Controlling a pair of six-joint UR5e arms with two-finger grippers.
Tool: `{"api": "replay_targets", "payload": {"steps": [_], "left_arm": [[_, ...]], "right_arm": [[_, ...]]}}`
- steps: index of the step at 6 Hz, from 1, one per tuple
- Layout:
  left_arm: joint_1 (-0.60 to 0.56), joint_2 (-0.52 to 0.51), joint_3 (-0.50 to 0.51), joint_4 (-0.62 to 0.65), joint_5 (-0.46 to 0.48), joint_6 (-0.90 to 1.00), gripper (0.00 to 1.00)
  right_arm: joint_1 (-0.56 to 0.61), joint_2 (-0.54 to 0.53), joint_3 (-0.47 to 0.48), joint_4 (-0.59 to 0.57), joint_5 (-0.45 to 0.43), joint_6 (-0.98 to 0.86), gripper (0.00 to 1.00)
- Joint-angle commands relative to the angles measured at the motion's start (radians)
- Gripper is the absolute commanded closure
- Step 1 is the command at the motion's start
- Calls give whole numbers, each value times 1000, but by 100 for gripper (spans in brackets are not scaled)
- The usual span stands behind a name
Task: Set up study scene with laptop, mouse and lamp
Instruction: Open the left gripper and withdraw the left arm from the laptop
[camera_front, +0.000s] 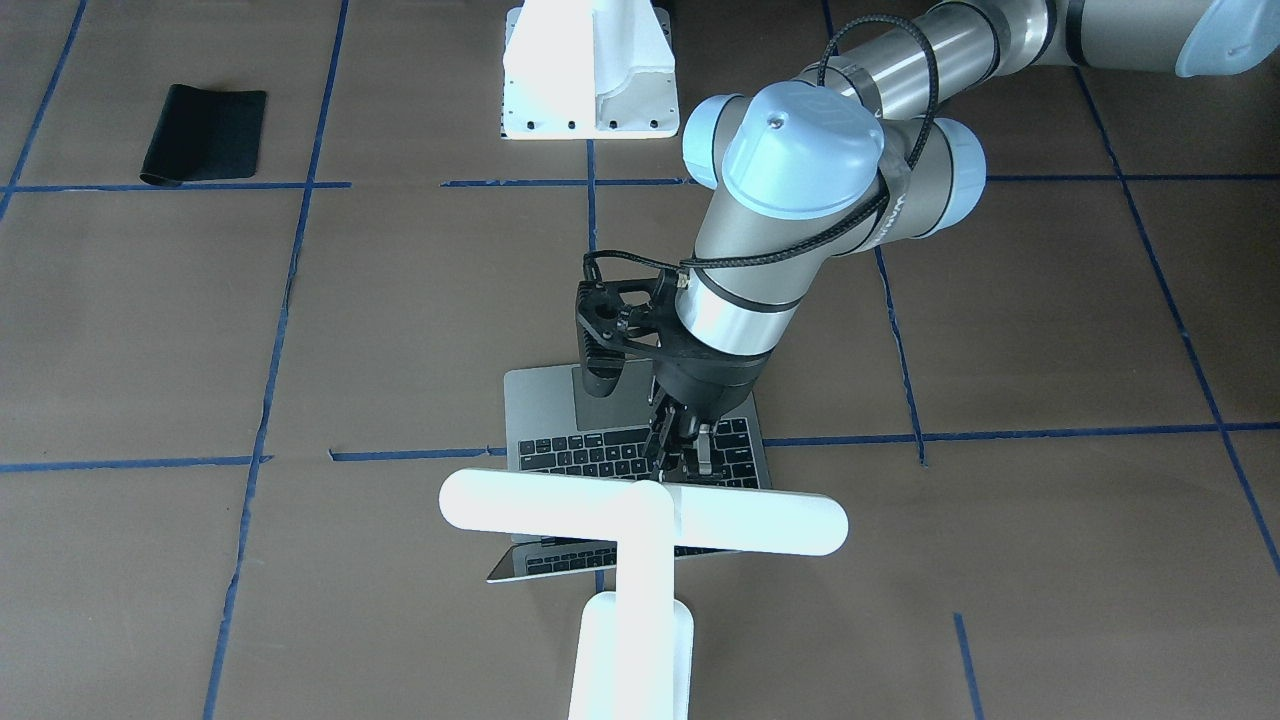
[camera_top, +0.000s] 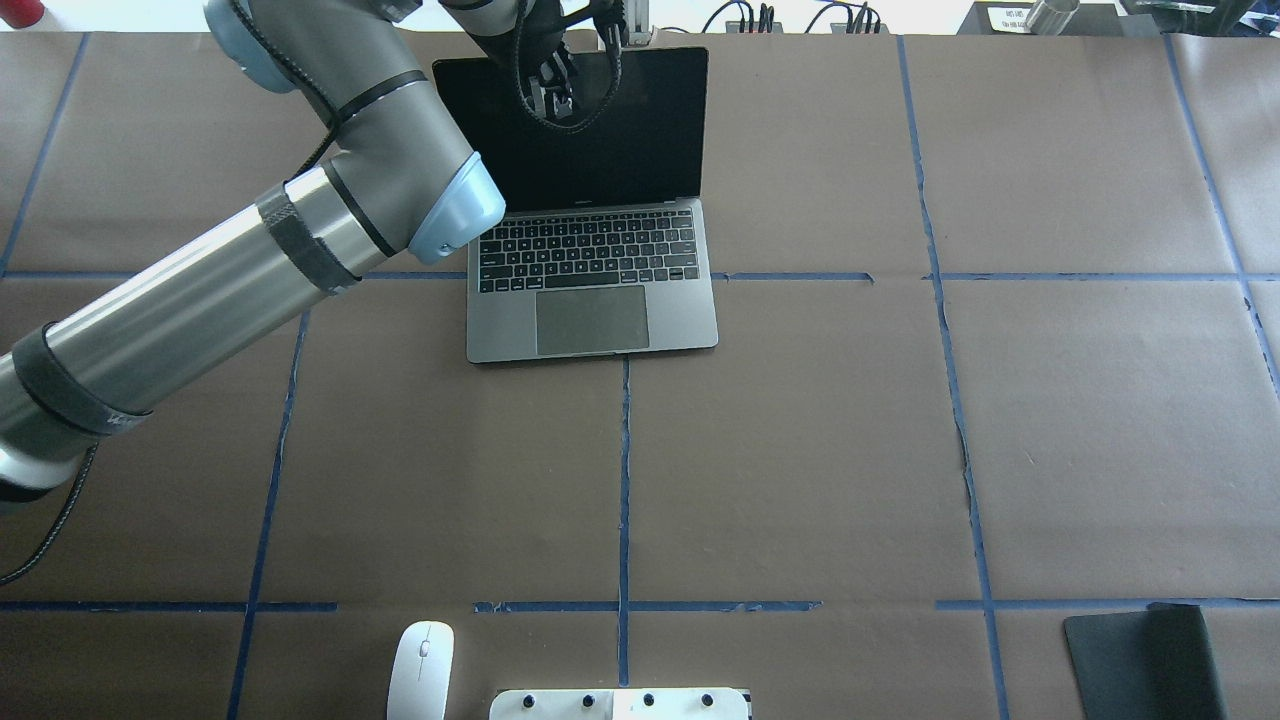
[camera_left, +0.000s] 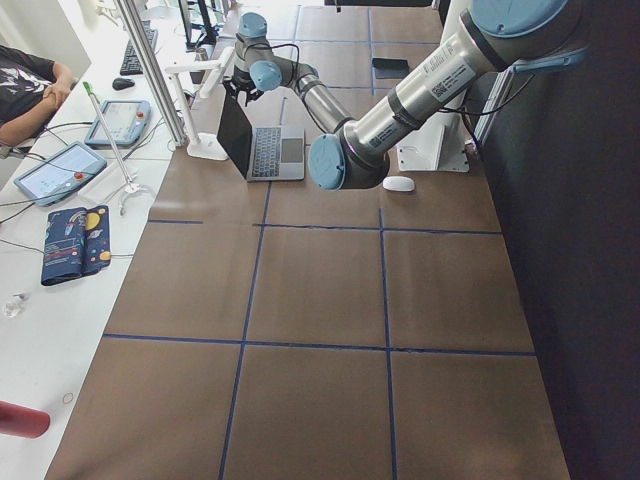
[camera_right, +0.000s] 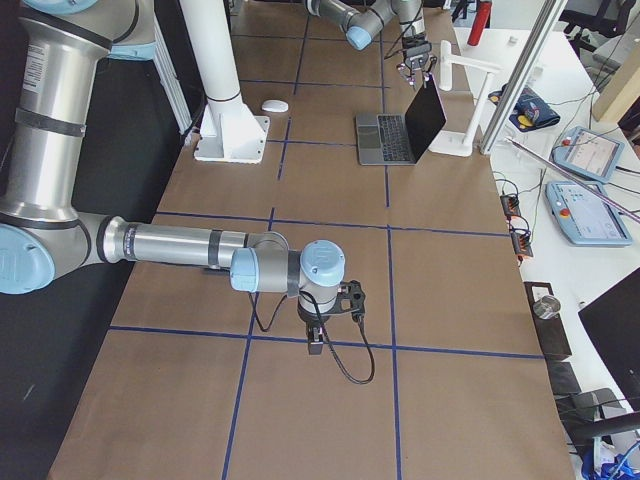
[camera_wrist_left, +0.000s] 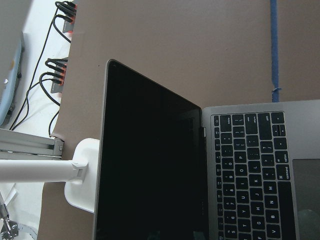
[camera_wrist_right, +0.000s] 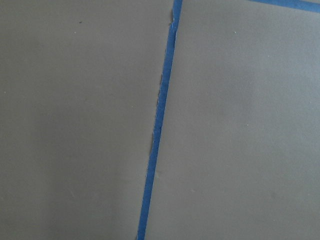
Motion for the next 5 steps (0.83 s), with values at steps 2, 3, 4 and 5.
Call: {"api": "replay_targets", "payload": {"steps": [2, 3, 4, 5], "left_arm": [[-11, 245, -268, 103, -2, 2, 53], [-19, 279, -342, 199, -2, 4, 55], [-36, 366, -417, 214, -2, 25, 56], [-62, 401, -438, 226, -2, 69, 46]], "right_arm": [[0, 21, 6, 0, 2, 2, 0], [0, 21, 8, 0, 2, 2, 0], [0, 21, 6, 0, 2, 2, 0], [1, 21, 9, 1, 2, 1, 0]]}}
